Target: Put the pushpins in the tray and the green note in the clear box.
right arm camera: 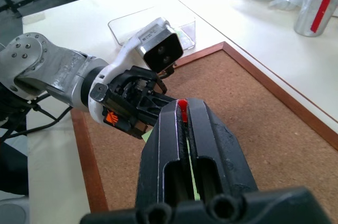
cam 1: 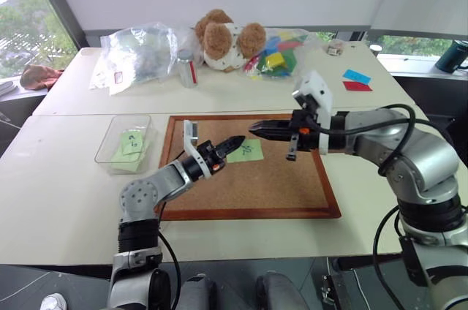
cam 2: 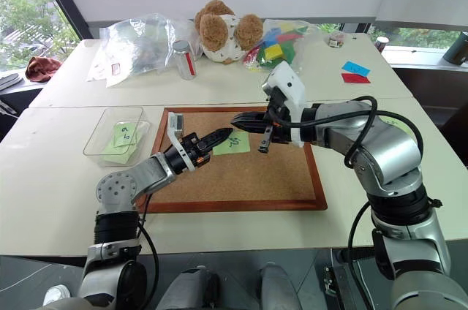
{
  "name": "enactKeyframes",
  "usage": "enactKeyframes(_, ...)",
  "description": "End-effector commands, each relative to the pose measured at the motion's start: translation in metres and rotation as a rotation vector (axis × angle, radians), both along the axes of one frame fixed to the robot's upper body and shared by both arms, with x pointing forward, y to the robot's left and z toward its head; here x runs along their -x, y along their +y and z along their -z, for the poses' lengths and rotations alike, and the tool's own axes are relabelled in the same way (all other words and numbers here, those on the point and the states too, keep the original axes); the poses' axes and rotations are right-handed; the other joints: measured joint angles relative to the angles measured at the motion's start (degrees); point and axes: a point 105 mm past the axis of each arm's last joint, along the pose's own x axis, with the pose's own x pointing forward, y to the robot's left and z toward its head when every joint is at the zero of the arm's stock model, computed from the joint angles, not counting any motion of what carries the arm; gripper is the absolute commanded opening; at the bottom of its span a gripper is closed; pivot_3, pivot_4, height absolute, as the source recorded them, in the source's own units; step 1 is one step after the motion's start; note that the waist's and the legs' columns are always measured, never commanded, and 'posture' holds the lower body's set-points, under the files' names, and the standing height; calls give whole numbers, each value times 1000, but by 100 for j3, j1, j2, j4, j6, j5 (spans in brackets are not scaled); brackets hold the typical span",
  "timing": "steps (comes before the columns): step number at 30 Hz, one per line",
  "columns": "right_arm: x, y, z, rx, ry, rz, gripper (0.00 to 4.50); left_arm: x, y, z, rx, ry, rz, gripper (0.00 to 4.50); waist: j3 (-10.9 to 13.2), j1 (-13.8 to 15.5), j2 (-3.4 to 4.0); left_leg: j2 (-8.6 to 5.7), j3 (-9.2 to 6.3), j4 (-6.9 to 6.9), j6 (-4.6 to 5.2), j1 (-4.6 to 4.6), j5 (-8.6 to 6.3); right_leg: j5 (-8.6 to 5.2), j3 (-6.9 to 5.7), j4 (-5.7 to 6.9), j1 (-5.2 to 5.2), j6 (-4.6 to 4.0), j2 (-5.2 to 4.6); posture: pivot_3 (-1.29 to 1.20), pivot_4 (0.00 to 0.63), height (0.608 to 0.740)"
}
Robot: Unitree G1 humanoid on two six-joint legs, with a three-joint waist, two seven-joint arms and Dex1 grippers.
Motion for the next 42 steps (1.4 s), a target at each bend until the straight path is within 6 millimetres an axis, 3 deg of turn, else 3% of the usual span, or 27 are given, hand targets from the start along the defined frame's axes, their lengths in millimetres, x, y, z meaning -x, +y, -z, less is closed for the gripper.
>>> enactKeyframes(1,-13,-19,-8,-15,-49,89,0,-3,6,-14,20,-50,-27,84,0,-1,0,0,0,0,-1,0,0,0,0,0,0,0,0,0,150,740)
enactKeyframes(3,-28,-39,-6,-20,-47,186,0,-5,10,-17,28,-56,-42,84,0,3,0,0,0,0,0,0,0,0,0,0,0,0,0,0,150,740)
enactKeyframes(7,-72,-108,11,1,-14,486,0,-9,21,-27,52,-76,-85,84,2,14,-4,-1,1,2,-1,0,1,0,0,-2,3,0,0,0,150,740)
enactKeyframes(9,-86,-134,23,15,15,595,0,-9,23,-30,58,-81,-93,84,3,18,-5,-1,3,2,-3,0,2,0,0,-3,4,0,0,0,150,740)
enactKeyframes(14,-106,-163,51,44,80,713,0,-7,26,-33,59,-87,-106,84,3,-26,-5,0,6,-9,-5,0,3,0,3,-5,-2,0,5,0,150,740)
enactKeyframes(21,-115,-170,74,68,140,750,0,-6,29,-33,56,-87,-125,84,3,-13,-5,0,8,-3,-9,0,5,0,6,-1,-1,0,8,0,150,740)
enactKeyframes(25,-115,-171,83,80,165,746,1351,-6,30,-33,51,-88,-129,0,3,3,-5,0,7,-3,-9,-2,5,0,6,-3,-1,0,7,0,150,740)
enactKeyframes(31,-115,-170,78,64,157,744,4427,-5,33,-35,45,-96,-143,0,3,-9,-5,0,7,-2,-10,-1,6,0,6,-3,-1,0,7,0,150,740)
enactKeyframes(38,-114,-168,62,56,115,724,4427,-5,40,-43,28,-129,-177,0,3,-10,-5,0,7,-2,-10,-1,6,0,7,-3,-1,0,7,0,150,740)
enactKeyframes(42,-110,-156,44,31,86,653,4427,-3,47,-53,22,-166,-218,0,3,-8,-5,0,7,-2,-10,-1,6,0,7,-3,-1,0,7,0,150,740)
